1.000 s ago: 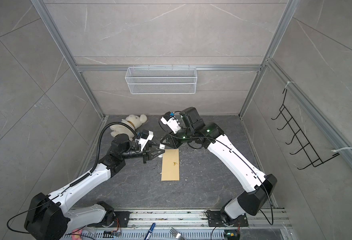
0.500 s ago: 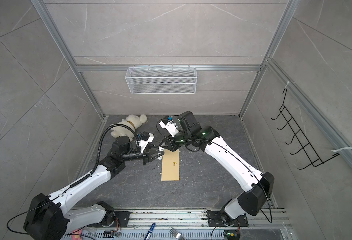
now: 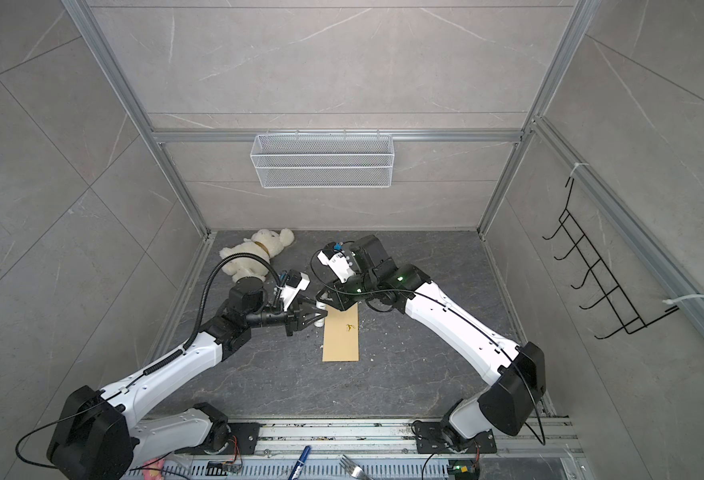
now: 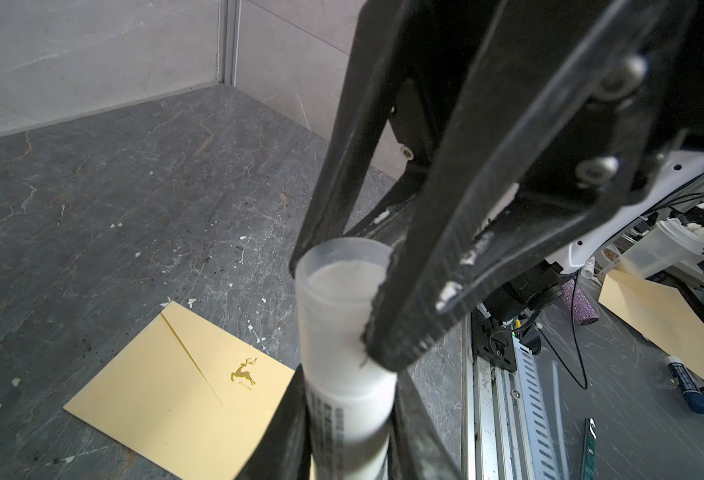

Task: Place the letter into the envelope and seal it
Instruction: 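Press the clear cap down onto the glue stick with the right gripper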

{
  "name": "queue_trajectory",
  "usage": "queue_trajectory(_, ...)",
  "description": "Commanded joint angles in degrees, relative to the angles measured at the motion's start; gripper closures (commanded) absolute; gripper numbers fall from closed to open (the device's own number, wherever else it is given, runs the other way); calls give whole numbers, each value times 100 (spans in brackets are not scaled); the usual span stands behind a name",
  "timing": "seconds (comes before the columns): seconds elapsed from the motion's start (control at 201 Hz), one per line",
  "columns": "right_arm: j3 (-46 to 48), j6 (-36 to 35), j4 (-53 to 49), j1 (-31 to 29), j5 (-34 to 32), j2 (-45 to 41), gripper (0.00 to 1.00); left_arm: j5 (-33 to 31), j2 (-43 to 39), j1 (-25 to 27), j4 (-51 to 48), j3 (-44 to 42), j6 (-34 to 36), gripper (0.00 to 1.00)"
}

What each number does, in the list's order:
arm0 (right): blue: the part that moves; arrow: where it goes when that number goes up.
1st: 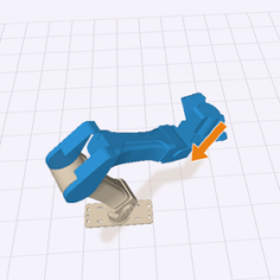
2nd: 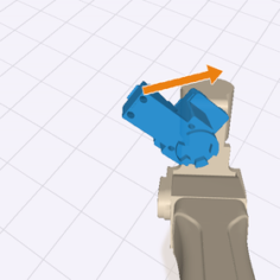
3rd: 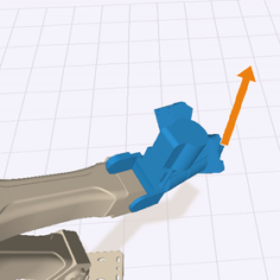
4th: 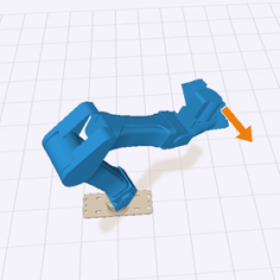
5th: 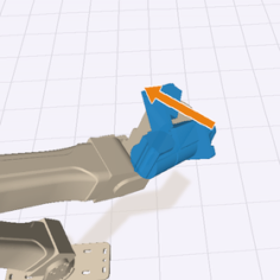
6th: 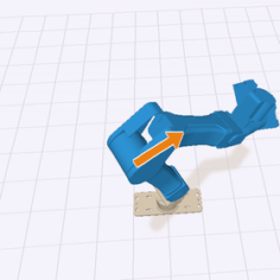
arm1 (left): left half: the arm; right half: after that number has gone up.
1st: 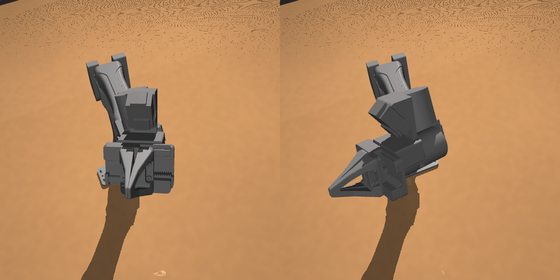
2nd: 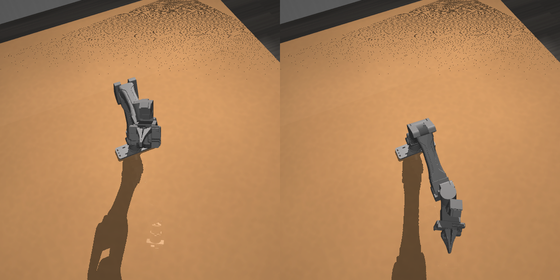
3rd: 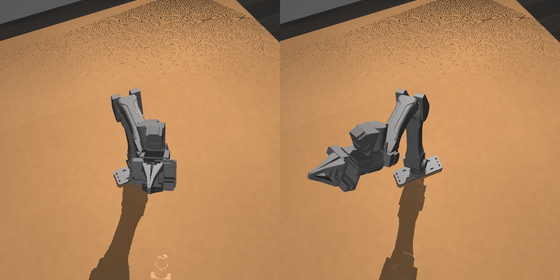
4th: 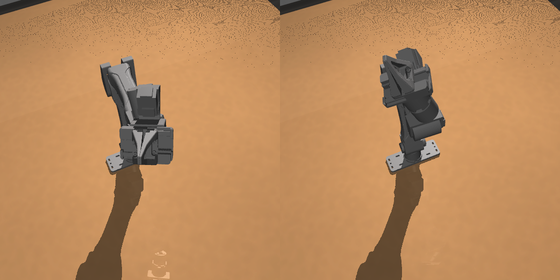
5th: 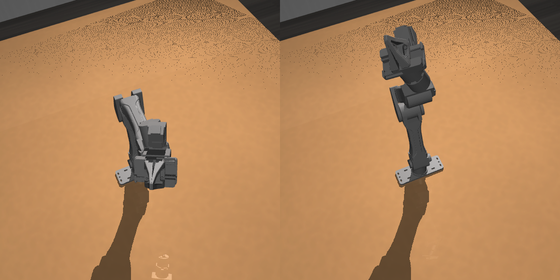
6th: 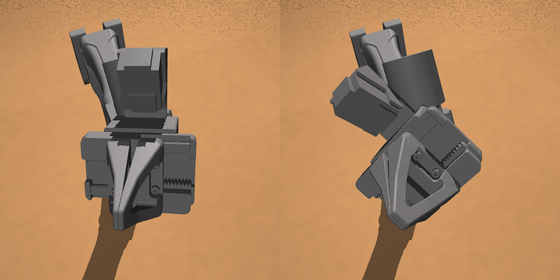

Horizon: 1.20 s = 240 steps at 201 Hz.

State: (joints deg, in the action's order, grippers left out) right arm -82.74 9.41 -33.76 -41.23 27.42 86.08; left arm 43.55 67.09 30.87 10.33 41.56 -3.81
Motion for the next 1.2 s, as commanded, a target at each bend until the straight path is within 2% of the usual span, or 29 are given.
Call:
queue_trajectory(0.0, 421, 218, -596, -484, 521, 176, 87, -241, -285, 19, 1404, 344, 33, 100)
queue_trajectory(0.772, 830, 452, -367, -714, 356, 264, 89, -463, -446, 15, 1402, 257, 63, 100)
queue_trajectory(1.19, 766, 335, -402, -737, 214, 254, 91, -665, -355, 15, 1389, 326, 44, 100)
